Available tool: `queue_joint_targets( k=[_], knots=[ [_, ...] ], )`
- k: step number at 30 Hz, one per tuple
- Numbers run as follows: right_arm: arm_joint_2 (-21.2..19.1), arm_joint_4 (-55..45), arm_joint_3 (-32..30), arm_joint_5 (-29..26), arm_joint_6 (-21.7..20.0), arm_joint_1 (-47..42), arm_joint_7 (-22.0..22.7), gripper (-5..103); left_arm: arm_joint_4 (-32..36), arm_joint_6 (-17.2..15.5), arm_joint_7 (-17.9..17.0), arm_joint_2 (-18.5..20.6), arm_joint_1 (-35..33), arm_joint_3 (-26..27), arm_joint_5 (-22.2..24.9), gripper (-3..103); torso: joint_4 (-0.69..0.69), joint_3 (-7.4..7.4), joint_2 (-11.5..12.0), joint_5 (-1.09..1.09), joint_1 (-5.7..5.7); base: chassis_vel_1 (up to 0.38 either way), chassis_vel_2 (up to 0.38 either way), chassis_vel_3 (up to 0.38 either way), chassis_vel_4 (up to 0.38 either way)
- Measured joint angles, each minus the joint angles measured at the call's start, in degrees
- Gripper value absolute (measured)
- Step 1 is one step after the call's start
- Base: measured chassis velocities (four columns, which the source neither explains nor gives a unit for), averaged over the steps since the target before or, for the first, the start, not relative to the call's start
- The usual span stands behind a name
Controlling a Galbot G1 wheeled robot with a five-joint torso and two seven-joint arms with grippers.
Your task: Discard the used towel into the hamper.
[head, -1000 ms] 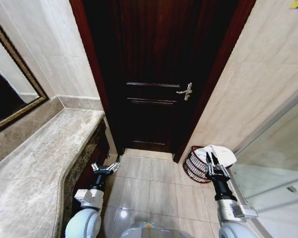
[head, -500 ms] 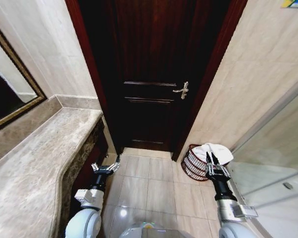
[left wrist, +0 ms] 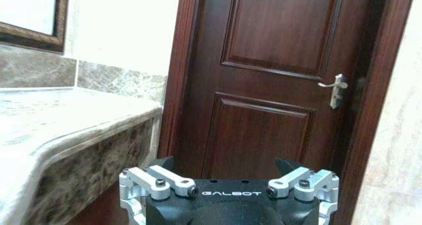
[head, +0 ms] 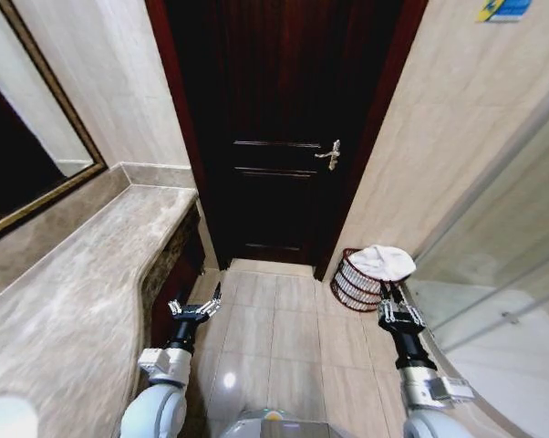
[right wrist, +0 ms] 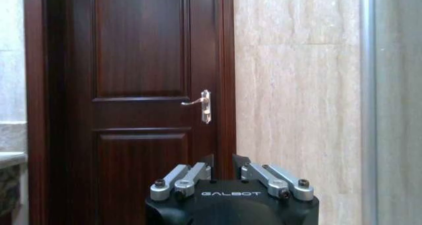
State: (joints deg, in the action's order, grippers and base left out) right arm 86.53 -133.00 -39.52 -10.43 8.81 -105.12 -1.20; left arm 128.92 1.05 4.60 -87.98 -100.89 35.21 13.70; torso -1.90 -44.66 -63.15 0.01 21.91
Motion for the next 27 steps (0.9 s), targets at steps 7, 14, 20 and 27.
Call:
queue_joint_targets(
  k=[7,14,20,27],
  knots=[
    [0.0,0.0,0.0,0.0,0.0,0.0,0.0,18,0.0,0.0,0.0,0.0,0.0,0.0,0.0,100,0.01,-0.02,0.0,-0.02,0.04,0.104,-0.098,-0.133,0.103],
    [0.0,0.0,0.0,0.0,0.0,0.0,0.0,18,0.0,0.0,0.0,0.0,0.1,0.0,0.0,100,0.0,-0.06,0.1,-0.01,0.13,-0.06,0.039,0.082,-0.045],
    [0.0,0.0,0.0,0.0,0.0,0.0,0.0,18,0.0,0.0,0.0,0.0,0.0,0.0,0.0,100,0.0,-0.03,0.0,-0.01,0.06,-0.006,0.009,0.013,-0.006],
    [0.0,0.0,0.0,0.0,0.0,0.0,0.0,18,0.0,0.0,0.0,0.0,0.0,0.0,0.0,100,0.0,-0.03,0.0,-0.02,0.05,0.008,-0.004,-0.005,0.003]
  ],
)
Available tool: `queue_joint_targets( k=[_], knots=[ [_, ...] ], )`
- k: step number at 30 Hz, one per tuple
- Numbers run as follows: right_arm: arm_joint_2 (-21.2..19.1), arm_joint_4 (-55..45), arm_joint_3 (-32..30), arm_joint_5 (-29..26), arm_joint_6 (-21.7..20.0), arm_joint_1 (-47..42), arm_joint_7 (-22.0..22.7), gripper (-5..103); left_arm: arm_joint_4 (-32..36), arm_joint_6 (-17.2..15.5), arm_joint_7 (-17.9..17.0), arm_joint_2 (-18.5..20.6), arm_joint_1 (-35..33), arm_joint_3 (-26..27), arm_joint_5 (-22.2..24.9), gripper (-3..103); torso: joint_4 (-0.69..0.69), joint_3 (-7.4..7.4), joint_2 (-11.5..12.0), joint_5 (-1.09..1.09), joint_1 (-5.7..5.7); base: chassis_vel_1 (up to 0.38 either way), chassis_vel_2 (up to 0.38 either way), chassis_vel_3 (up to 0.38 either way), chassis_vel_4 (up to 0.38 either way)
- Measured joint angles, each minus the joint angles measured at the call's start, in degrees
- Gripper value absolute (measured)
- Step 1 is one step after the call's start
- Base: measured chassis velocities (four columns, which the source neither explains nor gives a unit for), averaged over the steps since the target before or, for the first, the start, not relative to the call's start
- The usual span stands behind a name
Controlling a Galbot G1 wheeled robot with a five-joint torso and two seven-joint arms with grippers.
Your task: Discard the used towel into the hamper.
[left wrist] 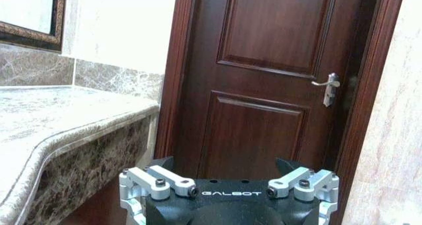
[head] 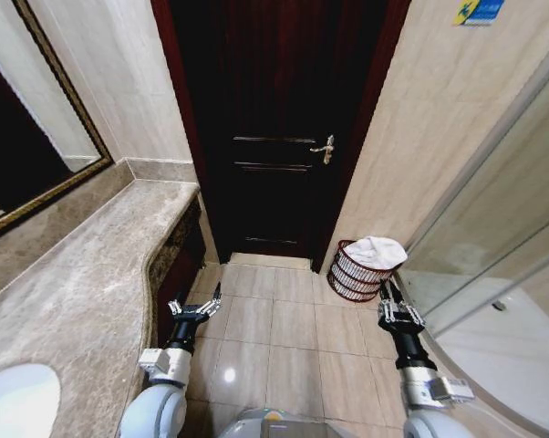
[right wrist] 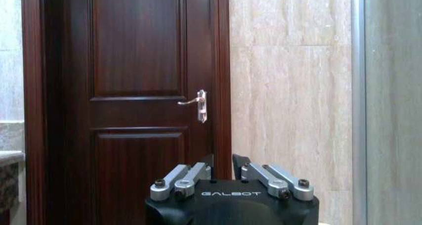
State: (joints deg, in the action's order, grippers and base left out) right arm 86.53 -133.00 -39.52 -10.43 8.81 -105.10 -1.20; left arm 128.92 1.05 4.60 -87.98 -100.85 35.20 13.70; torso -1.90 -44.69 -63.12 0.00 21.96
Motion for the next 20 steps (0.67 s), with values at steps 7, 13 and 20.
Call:
queue_joint_targets(
  k=[7,13,20],
  knots=[
    [0.0,0.0,0.0,0.0,0.0,0.0,0.0,18,0.0,0.0,0.0,0.0,0.0,0.0,0.0,100,0.0,0.0,0.0,0.01,0.01,0.0,0.0,0.0,0.0],
    [0.0,0.0,0.0,0.0,0.0,0.0,0.0,18,0.0,0.0,0.0,0.0,0.0,0.0,0.0,100,0.0,0.0,0.0,0.0,0.01,0.0,0.0,0.0,0.0],
    [0.0,0.0,0.0,0.0,0.0,0.0,0.0,18,0.0,0.0,0.0,0.0,0.0,0.0,0.0,100,0.0,0.0,0.0,0.0,0.01,0.0,0.0,0.0,0.0]
  ],
)
